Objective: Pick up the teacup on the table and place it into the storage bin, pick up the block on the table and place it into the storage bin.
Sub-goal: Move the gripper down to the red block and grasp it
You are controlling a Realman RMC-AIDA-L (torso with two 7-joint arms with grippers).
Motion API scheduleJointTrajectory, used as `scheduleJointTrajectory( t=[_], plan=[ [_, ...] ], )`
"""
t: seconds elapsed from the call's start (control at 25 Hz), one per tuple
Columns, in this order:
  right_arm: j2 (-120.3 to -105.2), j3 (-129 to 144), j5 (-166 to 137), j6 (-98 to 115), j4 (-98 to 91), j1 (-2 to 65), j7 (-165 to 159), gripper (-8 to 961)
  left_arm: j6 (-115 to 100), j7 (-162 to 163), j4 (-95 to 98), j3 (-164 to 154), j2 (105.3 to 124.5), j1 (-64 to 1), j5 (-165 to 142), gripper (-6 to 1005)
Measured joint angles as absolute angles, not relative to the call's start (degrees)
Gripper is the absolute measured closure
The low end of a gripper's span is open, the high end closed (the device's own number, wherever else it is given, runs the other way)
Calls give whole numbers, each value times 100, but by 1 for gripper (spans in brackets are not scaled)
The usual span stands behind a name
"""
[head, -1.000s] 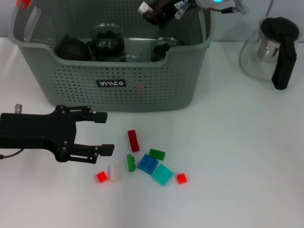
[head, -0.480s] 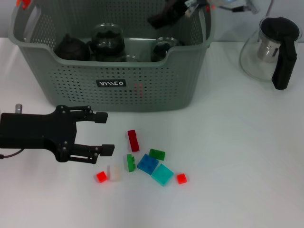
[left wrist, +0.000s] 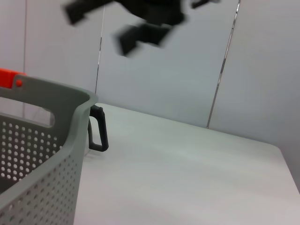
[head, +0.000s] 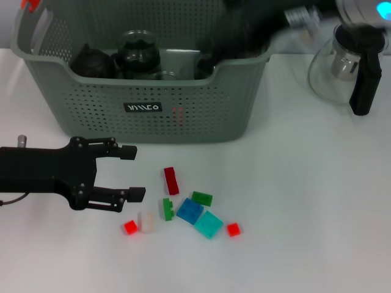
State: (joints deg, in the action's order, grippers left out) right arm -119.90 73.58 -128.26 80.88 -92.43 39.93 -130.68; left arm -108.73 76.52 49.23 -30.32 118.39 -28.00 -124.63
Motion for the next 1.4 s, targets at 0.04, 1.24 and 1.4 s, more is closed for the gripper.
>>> scheduleJointTrajectory(
  t=[0.04, 1.24, 1.4],
  plan=[
    [-11987, 7355, -12787, 8397, -9375, 3879, -13048, 29, -10874, 7652, 4923, -3032, 11841, -2799, -12463, 153],
    [-12050, 9787, -13793, 9005, -6536, 4901, -12936, 39, -10823, 7620, 4885, -3032, 11855, -2777, -12604, 153],
    [-12050, 9981, -13840, 8763, -6291, 5058, -12823, 38, -10785, 7620, 4878, -3032, 11857, -2777, -12600, 153]
  ],
)
